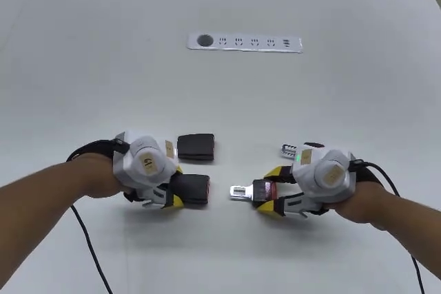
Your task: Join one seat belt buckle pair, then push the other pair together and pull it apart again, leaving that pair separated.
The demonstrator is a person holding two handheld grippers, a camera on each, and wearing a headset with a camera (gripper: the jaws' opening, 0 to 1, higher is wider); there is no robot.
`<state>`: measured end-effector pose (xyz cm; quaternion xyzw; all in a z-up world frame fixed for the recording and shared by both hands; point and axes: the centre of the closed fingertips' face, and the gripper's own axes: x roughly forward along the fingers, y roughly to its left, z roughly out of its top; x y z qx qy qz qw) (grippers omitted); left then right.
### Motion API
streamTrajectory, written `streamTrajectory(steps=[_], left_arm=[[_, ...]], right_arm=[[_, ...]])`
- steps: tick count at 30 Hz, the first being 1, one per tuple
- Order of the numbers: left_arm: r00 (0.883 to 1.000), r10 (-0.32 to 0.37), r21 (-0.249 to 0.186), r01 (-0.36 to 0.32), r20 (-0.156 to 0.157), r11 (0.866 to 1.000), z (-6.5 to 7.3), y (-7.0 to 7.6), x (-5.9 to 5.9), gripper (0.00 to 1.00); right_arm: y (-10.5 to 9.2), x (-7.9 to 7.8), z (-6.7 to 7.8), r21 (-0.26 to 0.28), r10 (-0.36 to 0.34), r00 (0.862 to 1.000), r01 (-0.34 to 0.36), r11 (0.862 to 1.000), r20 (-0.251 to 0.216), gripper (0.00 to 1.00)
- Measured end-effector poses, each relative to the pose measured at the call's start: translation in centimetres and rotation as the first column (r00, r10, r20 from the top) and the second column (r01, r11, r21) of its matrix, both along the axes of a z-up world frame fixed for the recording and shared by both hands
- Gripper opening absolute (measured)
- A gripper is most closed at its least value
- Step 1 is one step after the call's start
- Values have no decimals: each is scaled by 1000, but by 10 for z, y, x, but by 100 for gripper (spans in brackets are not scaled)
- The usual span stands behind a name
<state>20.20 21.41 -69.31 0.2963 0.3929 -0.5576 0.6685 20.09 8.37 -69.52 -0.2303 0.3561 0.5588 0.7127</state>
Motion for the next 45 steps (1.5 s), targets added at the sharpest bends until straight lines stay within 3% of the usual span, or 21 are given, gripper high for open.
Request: streamTrajectory(steps=[9, 25, 26, 27, 32, 37, 41, 45], left_arm=[[1000, -3, 8, 3, -9, 1000, 0, 2, 2, 34], [1000, 6, 5, -6, -15, 1000, 1, 1, 3, 34], [1000, -27, 14, 27, 3, 1000, 0, 3, 3, 34], [1000, -8, 13, 8, -9, 1000, 0, 3, 2, 34], [1000, -3, 28, 3, -3, 1000, -1, 3, 3, 34], [1000, 9, 7, -9, 4, 1000, -1, 3, 3, 34], [1000, -28, 38, 28, -2, 999, -2, 3, 3, 33], [999, -53, 36, 53, -2, 998, -1, 3, 3, 33]], right_arm=[[26, 1, 0, 30, 7, 1000, -7, 1000, 9, 35], [56, 5, -1, 80, 15, 1000, -17, 997, 21, 35], [56, 4, 0, 77, 20, 1000, -22, 997, 22, 35], [55, 3, 0, 78, 19, 1000, -20, 997, 16, 35], [53, 3, -1, 85, 3, 1000, -4, 996, 7, 35], [58, 2, -1, 86, -15, 1000, 14, 996, 7, 34], [64, 3, -1, 90, -1, 1000, 0, 996, 7, 34], [65, 5, -2, 91, 0, 1000, 0, 996, 4, 34]])
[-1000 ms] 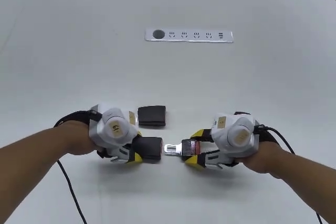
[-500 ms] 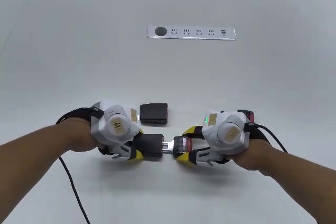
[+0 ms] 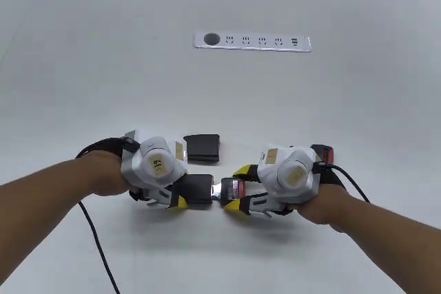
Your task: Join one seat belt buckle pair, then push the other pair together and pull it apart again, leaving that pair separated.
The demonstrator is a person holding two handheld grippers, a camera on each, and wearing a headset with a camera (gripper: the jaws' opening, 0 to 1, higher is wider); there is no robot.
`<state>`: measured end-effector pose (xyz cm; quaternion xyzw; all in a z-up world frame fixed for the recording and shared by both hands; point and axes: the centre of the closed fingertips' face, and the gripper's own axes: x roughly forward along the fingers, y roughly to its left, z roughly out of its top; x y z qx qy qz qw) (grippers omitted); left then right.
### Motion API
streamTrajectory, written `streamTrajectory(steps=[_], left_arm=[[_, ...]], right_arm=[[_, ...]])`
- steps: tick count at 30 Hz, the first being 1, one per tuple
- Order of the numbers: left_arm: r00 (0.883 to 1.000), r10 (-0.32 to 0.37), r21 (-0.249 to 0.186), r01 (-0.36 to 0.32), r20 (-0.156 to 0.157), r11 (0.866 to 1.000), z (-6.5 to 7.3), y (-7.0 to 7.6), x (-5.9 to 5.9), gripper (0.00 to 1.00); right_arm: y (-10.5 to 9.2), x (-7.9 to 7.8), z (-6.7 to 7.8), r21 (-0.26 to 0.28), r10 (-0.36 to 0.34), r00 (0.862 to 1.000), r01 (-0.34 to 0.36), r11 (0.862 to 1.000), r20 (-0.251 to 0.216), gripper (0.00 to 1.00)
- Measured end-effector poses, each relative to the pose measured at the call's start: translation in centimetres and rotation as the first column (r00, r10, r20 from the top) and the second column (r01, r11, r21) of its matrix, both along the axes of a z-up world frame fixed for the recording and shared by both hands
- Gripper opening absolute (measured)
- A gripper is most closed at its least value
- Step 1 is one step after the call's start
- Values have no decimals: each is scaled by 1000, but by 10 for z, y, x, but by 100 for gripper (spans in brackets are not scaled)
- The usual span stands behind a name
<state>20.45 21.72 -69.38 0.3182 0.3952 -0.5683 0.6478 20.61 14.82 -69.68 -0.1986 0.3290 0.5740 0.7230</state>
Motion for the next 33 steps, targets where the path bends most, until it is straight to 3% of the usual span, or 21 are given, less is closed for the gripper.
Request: streamTrajectory(steps=[23, 33], left_arm=[[997, -73, 9, 73, -2, 997, -5, 2, 0, 32], [994, -110, -21, 110, 2, 994, -5, 3, 0, 33]], right_arm=[[10, 1, 3, 7, 30, 1000, -30, 1000, 2, 34], [9, 1, 3, 19, 51, 999, -52, 998, 16, 34]])
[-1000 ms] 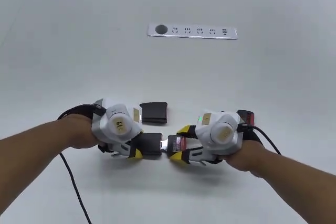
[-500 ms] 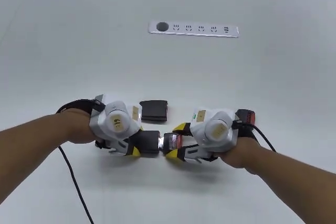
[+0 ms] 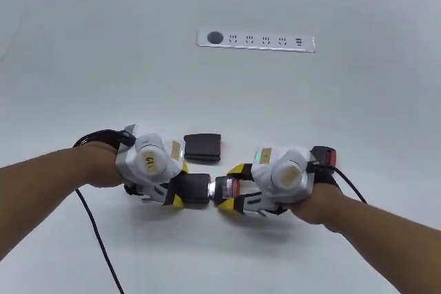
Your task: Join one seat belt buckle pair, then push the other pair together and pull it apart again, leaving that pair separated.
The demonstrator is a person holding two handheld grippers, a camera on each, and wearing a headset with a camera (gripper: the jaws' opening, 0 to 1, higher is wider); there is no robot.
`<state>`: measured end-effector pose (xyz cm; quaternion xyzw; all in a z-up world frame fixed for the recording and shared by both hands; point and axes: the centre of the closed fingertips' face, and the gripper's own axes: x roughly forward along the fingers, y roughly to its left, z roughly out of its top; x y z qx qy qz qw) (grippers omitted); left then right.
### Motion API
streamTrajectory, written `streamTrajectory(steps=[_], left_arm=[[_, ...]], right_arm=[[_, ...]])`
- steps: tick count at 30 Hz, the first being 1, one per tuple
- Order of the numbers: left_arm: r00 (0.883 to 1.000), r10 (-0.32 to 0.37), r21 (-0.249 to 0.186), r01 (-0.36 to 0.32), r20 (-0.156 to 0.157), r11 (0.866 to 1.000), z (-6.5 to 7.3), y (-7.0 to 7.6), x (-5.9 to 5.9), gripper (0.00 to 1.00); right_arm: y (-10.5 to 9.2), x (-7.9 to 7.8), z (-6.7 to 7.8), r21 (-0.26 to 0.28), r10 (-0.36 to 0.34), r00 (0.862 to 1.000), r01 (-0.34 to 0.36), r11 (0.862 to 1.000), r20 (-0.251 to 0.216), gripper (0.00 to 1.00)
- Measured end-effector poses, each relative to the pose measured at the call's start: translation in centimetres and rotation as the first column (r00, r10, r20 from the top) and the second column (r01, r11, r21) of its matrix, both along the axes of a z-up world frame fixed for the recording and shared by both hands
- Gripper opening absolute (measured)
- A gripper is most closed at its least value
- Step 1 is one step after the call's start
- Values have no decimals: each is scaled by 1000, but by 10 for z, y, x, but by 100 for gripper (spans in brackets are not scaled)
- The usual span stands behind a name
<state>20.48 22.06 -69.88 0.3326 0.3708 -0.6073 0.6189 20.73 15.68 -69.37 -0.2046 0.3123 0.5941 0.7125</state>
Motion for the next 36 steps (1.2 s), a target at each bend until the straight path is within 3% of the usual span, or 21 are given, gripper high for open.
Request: streamTrajectory(steps=[13, 27, 36], left_arm=[[1000, -26, -98, 27, 10, 995, 3, 0, -1, 33], [999, -32, -140, 33, 5, 990, 7, -4, -4, 32], [999, -40, -143, 40, 5, 989, 7, -4, -3, 32]], right_arm=[[-2, -1, 1, 44, 26, 999, -27, 999, 22, 33], [-3, -4, 4, 109, 17, 999, -21, 994, 38, 33], [-1, -4, 7, 127, 15, 999, -19, 992, 32, 33]])
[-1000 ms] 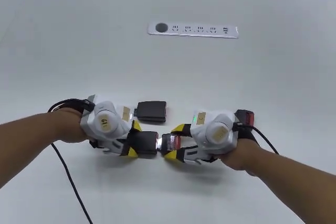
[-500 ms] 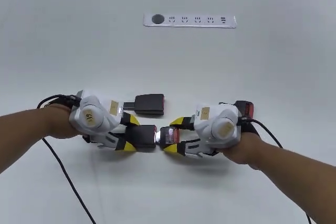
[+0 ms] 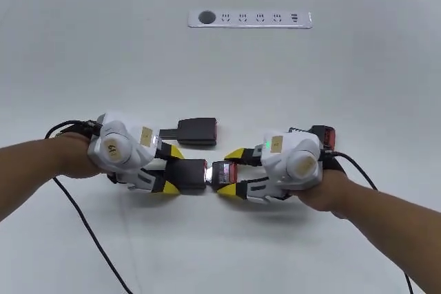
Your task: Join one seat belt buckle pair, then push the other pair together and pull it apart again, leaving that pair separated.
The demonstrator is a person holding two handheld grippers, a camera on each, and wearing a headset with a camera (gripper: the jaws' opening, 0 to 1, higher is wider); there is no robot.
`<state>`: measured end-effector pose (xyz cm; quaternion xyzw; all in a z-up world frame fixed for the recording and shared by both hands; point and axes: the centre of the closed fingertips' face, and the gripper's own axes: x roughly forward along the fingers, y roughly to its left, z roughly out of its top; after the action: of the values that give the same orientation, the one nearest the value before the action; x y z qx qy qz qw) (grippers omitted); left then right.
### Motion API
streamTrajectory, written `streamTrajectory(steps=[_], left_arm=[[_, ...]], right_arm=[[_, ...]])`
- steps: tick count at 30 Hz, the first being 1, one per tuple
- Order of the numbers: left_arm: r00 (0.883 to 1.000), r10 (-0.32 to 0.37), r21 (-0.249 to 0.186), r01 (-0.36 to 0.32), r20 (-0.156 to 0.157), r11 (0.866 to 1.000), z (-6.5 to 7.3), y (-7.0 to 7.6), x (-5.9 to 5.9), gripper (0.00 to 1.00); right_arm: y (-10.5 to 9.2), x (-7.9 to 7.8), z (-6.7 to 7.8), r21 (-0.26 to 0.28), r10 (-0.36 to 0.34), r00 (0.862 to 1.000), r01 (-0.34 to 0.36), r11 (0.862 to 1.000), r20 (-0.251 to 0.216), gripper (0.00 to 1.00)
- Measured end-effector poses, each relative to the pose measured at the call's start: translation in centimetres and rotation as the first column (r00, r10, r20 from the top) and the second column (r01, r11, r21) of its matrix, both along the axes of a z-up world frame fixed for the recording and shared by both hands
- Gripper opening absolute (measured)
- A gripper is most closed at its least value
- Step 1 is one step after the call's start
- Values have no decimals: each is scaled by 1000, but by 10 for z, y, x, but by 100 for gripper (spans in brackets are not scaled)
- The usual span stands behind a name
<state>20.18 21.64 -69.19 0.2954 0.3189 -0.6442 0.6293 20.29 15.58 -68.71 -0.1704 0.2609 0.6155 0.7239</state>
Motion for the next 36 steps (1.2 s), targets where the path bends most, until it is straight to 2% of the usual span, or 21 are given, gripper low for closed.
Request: streamTrajectory(steps=[6, 9, 10, 12, 15, 22, 24, 25, 26, 27, 28, 29, 30, 31, 33, 35, 36], left_arm=[[1000, 3, -3, -3, -2, 1000, 0, 0, 0, 33], [1000, -15, 7, 15, 14, 1000, -1, 0, -1, 33], [1000, 0, 8, 0, 3, 1000, -2, 0, -1, 33], [1000, -4, 9, 4, 6, 1000, -2, 0, -2, 33], [1000, -8, 19, 8, 7, 1000, -1, 0, -2, 33], [1000, 8, 41, -9, 6, 999, -2, -1, -3, 34], [1000, 16, 49, -16, 7, 999, -1, -2, -4, 34], [1000, 16, 57, -17, 11, 998, -1, -2, -5, 35], [1000, -2, 71, 1, 21, 997, -1, -1, -6, 37], [999, 7, 90, -11, 45, 996, 0, 0, -4, 40], [997, -12, 72, 7, 72, 997, 3, -1, -2, 42], [997, 0, 54, -5, 76, 999, 7, -3, -1, 45], [997, 13, 46, -16, 74, 999, 9, -3, 0, 47], [995, 47, 13, -48, 83, 999, 22, -8, 2, 48], [991, 76, -23, -74, 114, 997, 32, -11, 11, 52], [983, 139, -61, -133, 116, 989, 37, -11, 22, 55], [983, 142, -66, -135, 117, 989, 38, -11, 25, 55]], right_arm=[[0, 3, -1, 9, -3, 1000, 3, 1000, 5, 33], [-2, 0, -1, 23, -11, 1000, 11, 1000, 3, 34], [-1, 1, 0, 29, -21, 1000, 21, 999, -2, 34], [0, 1, 0, 21, -19, 1000, 18, 1000, 14, 34], [0, 0, 1, 23, -24, 1000, 24, 999, 9, 35], [2, -3, 5, 0, -39, 999, 39, 999, 27, 36], [-2, -3, 4, -27, -68, 997, 68, 997, 21, 37], [-6, 0, 4, -43, -101, 995, 102, 994, 26, 39], [-6, -1, 8, -29, -117, 993, 117, 993, 7, 44], [-7, -1, 12, -9, -141, 990, 141, 990, -17, 51], [-9, 2, 17, 25, -173, 985, 173, 985, -27, 57], [-10, 3, 19, 32, -177, 984, 178, 983, -24, 65], [-15, 6, 19, 33, -179, 984, 180, 983, -14, 66], [-24, 9, 23, 30, -188, 982, 187, 982, 7, 66], [-37, 14, 26, 31, -216, 976, 216, 976, -6, 67], [-48, 17, 28, 28, -236, 972, 236, 971, -18, 68], [-54, 19, 31, 29, -246, 969, 246, 969, -22, 67]])
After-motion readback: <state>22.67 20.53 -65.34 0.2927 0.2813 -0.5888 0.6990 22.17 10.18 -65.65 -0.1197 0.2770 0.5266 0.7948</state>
